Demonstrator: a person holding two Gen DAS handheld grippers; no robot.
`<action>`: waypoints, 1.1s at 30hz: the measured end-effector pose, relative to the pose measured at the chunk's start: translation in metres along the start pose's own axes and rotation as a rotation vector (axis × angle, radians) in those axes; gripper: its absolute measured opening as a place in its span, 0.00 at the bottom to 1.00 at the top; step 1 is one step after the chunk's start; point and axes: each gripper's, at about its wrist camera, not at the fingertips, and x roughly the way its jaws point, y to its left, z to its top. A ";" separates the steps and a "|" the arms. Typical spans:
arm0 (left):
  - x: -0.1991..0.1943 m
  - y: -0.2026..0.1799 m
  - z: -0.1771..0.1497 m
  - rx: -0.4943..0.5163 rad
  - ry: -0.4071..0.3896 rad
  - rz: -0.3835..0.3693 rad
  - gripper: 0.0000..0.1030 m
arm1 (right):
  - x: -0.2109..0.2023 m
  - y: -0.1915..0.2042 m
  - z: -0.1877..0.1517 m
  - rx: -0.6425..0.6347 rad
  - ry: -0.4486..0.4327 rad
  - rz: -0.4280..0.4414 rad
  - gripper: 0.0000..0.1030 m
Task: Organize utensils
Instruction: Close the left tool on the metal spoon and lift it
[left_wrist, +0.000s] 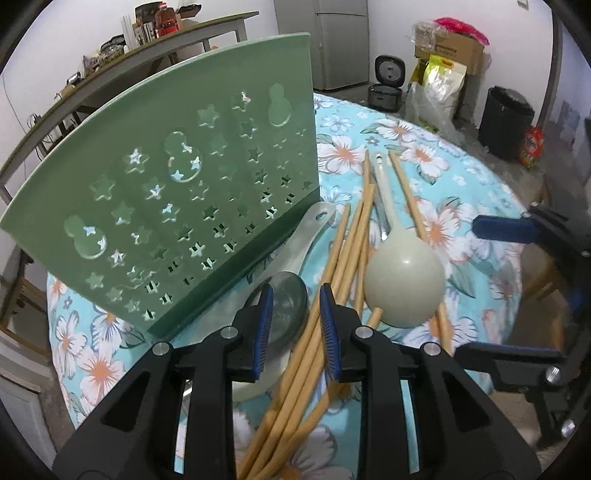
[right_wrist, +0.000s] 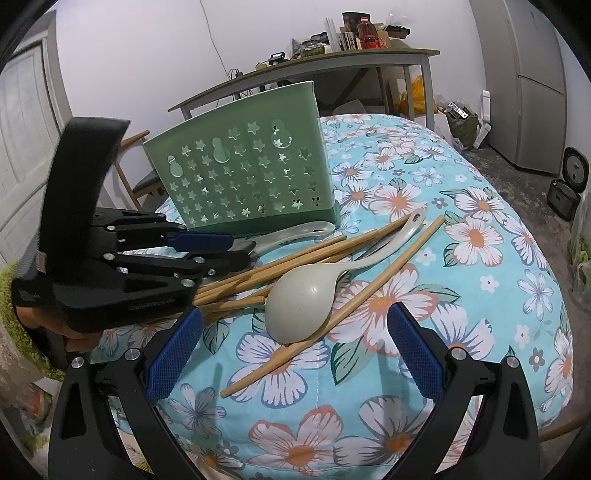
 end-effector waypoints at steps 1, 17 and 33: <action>0.003 -0.002 0.000 0.014 0.005 0.016 0.24 | 0.000 0.000 0.000 0.002 0.001 0.001 0.95; 0.002 0.006 -0.007 -0.037 -0.018 0.105 0.10 | -0.001 -0.003 0.000 0.005 -0.001 0.004 0.95; 0.009 0.014 -0.012 -0.064 -0.009 0.152 0.08 | -0.001 -0.001 0.000 0.006 -0.001 0.002 0.95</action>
